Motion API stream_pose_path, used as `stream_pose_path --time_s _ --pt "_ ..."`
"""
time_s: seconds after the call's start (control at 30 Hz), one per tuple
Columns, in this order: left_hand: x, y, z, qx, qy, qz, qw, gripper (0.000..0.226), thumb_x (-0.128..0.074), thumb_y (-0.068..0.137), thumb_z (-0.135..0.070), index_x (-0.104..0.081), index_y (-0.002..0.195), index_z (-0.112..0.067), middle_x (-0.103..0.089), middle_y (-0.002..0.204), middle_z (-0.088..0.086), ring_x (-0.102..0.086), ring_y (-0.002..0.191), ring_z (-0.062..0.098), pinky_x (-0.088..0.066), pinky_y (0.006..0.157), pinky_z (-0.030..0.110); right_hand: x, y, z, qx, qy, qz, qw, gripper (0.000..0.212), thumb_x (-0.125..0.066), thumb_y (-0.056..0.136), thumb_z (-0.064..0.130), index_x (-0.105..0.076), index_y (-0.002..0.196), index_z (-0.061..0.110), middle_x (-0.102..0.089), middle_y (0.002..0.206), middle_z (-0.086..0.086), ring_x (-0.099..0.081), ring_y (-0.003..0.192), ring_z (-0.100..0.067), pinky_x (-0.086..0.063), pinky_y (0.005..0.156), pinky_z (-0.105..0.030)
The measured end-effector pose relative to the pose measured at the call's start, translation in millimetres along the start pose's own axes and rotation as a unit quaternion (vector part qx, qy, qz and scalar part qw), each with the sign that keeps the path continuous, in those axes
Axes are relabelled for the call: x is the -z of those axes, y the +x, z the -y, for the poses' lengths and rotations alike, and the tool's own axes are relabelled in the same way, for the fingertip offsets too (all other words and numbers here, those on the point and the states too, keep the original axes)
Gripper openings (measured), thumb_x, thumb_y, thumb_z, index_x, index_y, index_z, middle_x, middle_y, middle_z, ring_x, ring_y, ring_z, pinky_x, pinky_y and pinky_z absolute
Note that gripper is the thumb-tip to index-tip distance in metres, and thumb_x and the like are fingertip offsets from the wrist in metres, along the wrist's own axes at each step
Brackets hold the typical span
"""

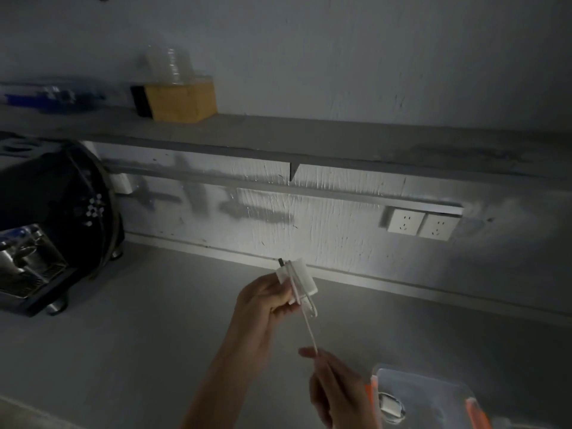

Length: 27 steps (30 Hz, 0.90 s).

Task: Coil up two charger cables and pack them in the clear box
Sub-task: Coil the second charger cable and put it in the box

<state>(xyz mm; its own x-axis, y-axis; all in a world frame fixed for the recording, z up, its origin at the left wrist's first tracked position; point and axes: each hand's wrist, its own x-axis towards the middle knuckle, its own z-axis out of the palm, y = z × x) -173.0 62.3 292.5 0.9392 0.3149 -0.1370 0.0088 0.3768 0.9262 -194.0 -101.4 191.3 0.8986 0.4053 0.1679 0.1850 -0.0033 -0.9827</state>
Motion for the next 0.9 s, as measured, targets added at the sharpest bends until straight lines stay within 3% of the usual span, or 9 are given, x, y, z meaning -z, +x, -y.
stream_pose_path --time_s 0.07,0.13,0.2,0.27,0.43,0.53,0.63,0.77,0.9 --pt "4.3 10.5 10.5 -0.003 0.013 -0.045 0.999 0.011 -0.059 0.089 0.003 -0.067 0.095 0.007 -0.071 0.081 0.012 -0.070 0.077 0.020 -0.059 0.069 0.029 -1.3 -14.7 -9.9 0.031 -0.089 0.020 0.995 0.026 -0.054 0.091 0.027 -0.070 0.107 0.038 -0.058 0.045 0.003 -0.044 0.033 -0.005 -0.039 0.038 -0.009" --pt "8.8 20.1 23.3 -0.012 0.055 -0.077 0.995 0.009 -0.063 0.088 0.001 -0.069 0.094 0.003 -0.069 0.084 0.017 -0.067 0.078 0.023 -0.058 0.073 0.033 5.4 -23.8 -7.2 0.048 -0.189 0.037 0.980 0.027 -0.060 0.086 0.037 -0.069 0.110 0.044 -0.065 0.056 0.012 -0.056 0.048 0.000 -0.048 0.058 -0.018" --pt "13.3 25.1 33.4 -0.022 0.127 -0.093 0.987 0.007 -0.067 0.085 0.002 -0.070 0.091 0.000 -0.069 0.082 0.019 -0.065 0.072 0.024 -0.055 0.068 0.033 23.1 -18.8 14.3 0.115 -0.318 0.031 0.941 0.026 -0.058 0.087 0.047 -0.065 0.111 0.051 -0.067 0.066 0.024 -0.062 0.060 0.009 -0.051 0.069 -0.013" --pt "14.8 25.7 40.8 -0.020 0.181 -0.084 0.980 0.016 -0.070 0.081 0.004 -0.070 0.097 0.003 -0.073 0.085 0.020 -0.068 0.070 0.023 -0.059 0.064 0.031 42.6 1.8 50.0 0.204 -0.427 0.023 0.881 0.022 -0.049 0.095 0.045 -0.063 0.111 0.042 -0.070 0.075 0.018 -0.066 0.066 0.004 -0.055 0.063 -0.016" --pt "1.2 4.8 33.4 -0.043 0.190 0.015 0.981 0.025 -0.076 0.072 -0.007 -0.072 0.096 -0.002 -0.073 0.078 0.013 -0.067 0.065 0.013 -0.053 0.055 0.020 81.7 43.8 116.6 0.319 -0.471 -0.045 0.821 0.009 -0.063 0.094 0.028 -0.072 0.096 0.030 -0.073 0.087 0.014 -0.067 0.070 -0.012 -0.053 0.055 -0.031" --pt "-9.8 -6.3 18.3 -0.053 0.188 0.069 0.978 0.027 -0.071 0.069 -0.017 -0.074 0.093 -0.005 -0.073 0.073 0.006 -0.065 0.064 0.012 -0.051 0.056 0.019 87.6 50.4 141.7 0.354 -0.451 -0.069 0.816 0.012 -0.067 0.091 0.032 -0.076 0.091 0.025 -0.075 0.085 0.013 -0.065 0.067 -0.015 -0.051 0.053 -0.032" --pt "-13.9 -11.8 2.9 -0.059 0.194 0.087 0.975 0.016 -0.073 0.080 -0.008 -0.073 0.095 -0.004 -0.072 0.074 0.007 -0.065 0.066 0.013 -0.051 0.057 0.020 87.5 54.6 150.4 0.380 -0.451 -0.086 0.803 0.013 -0.068 0.090 0.033 -0.078 0.089 0.024 -0.076 0.086 0.014 -0.064 0.066 -0.013 -0.051 0.054 -0.031" --pt "-15.1 -25.6 -5.6 -0.069 0.209 0.128 0.967 0.020 -0.068 0.076 -0.014 -0.074 0.095 -0.010 -0.069 0.071 0.007 -0.062 0.067 0.012 -0.053 0.061 0.022 87.9 64.8 154.2 0.349 -0.397 -0.110 0.842 0.015 -0.068 0.088 0.033 -0.079 0.086 0.022 -0.076 0.088 0.015 -0.063 0.070 -0.007 -0.052 0.059 -0.029" --pt "-12.5 -14.6 -10.8 -0.036 0.194 0.106 0.975 0.017 -0.071 0.078 -0.010 -0.075 0.095 -0.010 -0.074 0.091 0.019 -0.070 0.080 0.023 -0.059 0.067 0.030 81.8 47.6 165.6 0.344 -0.346 -0.002 0.873 0.017 -0.066 0.089 0.035 -0.076 0.085 0.022 -0.073 0.084 0.017 -0.060 0.071 -0.002 -0.047 0.063 -0.020"
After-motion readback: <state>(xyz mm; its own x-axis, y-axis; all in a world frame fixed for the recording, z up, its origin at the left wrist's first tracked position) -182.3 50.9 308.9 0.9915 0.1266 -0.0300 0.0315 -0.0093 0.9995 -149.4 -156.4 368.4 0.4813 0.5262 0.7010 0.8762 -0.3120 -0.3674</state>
